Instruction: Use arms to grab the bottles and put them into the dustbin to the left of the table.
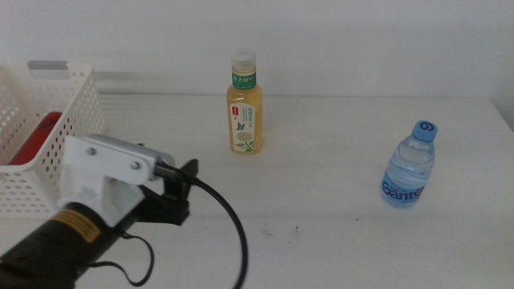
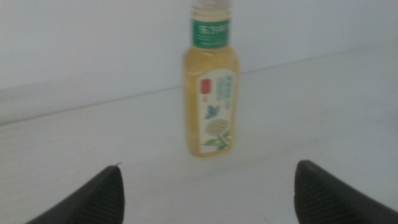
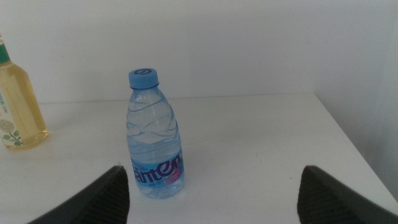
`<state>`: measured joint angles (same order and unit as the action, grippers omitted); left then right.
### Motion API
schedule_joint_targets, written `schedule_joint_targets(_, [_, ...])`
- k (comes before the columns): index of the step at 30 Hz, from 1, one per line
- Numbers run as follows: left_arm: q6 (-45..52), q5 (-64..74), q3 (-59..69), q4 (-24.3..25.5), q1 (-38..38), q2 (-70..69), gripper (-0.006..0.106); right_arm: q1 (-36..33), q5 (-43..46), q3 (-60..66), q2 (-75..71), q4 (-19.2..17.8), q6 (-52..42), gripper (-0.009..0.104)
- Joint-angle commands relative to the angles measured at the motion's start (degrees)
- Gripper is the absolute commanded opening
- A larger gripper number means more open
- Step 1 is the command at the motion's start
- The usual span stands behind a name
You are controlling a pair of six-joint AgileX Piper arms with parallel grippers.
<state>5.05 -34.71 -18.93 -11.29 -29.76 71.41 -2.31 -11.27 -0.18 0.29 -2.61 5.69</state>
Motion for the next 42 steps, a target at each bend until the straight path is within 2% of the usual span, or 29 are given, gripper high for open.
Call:
schedule_joint_targets(1, [-4.1, -4.93, 0.03, 5.82, -0.43, 3.99, 0.094, 0.3, 0.85, 0.18, -0.29, -0.23, -0.13, 0.092])
schedule_joint_targets(4, [-5.38, -10.19, -1.68, 10.07, -0.43, 10.5, 0.094, 0.3, 0.85, 0.18, -0.29, -0.23, -0.13, 0.092])
schedule_joint_targets(10, [-5.54, -13.95, -10.48, 10.47, -0.43, 22.7, 0.094, 0.3, 0.85, 0.18, -0.29, -0.23, -0.13, 0.092])
schedule_joint_targets(20, [-8.36, -13.74, -24.9, 6.27, -0.43, 36.17, 0.094, 0.3, 0.85, 0.18, -0.29, -0.23, -0.13, 0.092])
schedule_joint_targets(28, [-8.36, -7.34, -33.15, 3.87, -0.43, 41.96, 0.094, 0.3, 0.85, 0.18, -0.29, -0.23, -0.13, 0.092])
schedule_joint_targets(34, [-7.89, -7.07, -36.41, 1.99, -0.32, 44.84, 0.094, 0.3, 0.85, 0.18, -0.29, -0.23, -0.13, 0.092])
schedule_joint_targets(42, [-7.41, -6.67, -38.33, 2.06, 0.83, 46.65, 0.094, 0.3, 0.85, 0.18, -0.29, -0.23, -0.13, 0.092])
